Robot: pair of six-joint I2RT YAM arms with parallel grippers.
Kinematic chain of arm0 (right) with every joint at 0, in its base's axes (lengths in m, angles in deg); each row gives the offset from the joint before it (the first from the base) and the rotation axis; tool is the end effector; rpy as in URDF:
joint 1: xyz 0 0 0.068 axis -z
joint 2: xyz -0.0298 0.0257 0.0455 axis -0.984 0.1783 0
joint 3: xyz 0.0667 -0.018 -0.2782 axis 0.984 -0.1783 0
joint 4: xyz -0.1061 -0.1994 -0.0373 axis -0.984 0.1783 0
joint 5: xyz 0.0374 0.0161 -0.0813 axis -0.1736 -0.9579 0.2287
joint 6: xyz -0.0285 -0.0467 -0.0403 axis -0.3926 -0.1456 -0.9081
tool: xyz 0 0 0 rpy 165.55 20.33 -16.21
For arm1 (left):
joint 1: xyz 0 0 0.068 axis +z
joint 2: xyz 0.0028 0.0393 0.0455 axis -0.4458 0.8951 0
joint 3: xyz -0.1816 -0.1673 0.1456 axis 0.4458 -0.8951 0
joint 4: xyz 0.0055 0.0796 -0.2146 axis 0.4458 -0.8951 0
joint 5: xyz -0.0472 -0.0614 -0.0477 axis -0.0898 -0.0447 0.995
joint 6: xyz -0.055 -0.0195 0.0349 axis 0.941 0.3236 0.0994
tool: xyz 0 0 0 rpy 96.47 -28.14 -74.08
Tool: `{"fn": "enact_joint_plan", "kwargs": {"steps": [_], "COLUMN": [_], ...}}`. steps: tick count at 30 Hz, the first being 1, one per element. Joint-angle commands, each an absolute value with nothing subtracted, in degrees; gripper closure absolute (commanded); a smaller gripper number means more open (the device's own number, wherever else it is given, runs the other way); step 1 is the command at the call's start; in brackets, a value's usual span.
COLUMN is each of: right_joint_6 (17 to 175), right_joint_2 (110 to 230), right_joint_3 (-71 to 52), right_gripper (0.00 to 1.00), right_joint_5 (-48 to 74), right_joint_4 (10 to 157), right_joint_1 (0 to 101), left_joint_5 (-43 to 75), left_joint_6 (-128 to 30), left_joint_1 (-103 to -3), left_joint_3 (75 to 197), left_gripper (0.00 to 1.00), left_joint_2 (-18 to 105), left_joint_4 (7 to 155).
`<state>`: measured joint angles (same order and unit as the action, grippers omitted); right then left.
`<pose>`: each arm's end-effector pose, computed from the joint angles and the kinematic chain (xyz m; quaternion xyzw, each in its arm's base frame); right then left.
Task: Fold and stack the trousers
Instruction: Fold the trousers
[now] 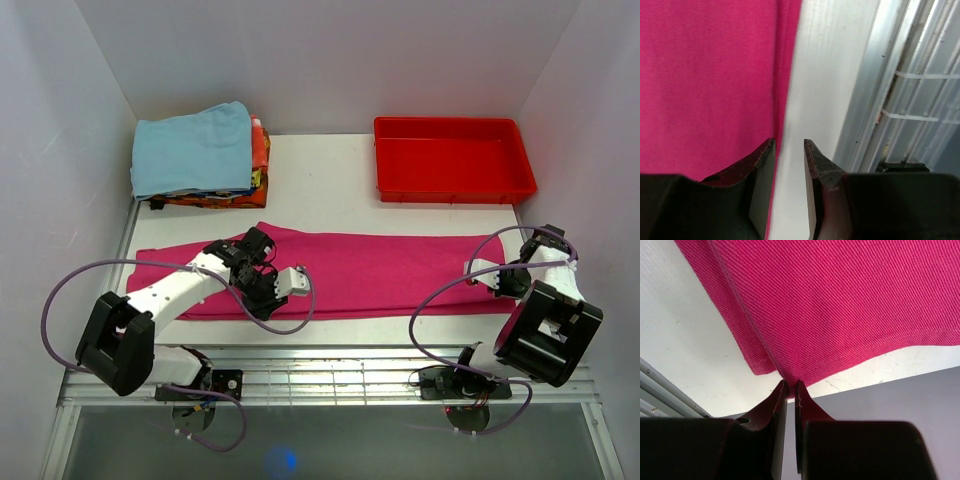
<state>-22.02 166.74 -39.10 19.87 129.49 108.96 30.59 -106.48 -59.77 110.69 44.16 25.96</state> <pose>0.1727 -0.0953 0.1994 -0.6531 0.7506 -0.0901 0.0440 0.1404 -0.1179 0.2118 0.6315 0.7458 -0.1913 0.0913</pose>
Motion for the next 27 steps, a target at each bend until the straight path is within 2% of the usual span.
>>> {"fn": "enact_joint_plan", "kwargs": {"steps": [1,23,27], "right_joint_6": [-21.78,-21.78,-21.78], "right_joint_2": [166.85,168.09,168.17], "right_joint_3": [-37.35,-37.17,-37.17], "right_gripper": [0.92,0.92,0.92], "right_joint_5": [20.86,22.97,23.06], "right_joint_4": [130.8,130.36,130.36], "right_joint_1": [109.26,109.26,109.26], "left_joint_5": [27.5,28.65,26.8], "left_joint_6": [-105.61,-105.61,-105.17], "left_joint_1": [-59.96,-62.68,-62.77], "left_joint_3": [110.69,108.75,108.22], "left_gripper": [0.6,0.59,0.66], "left_joint_2": [45.09,49.14,50.98], "left_joint_4": [31.22,35.17,36.93]}}
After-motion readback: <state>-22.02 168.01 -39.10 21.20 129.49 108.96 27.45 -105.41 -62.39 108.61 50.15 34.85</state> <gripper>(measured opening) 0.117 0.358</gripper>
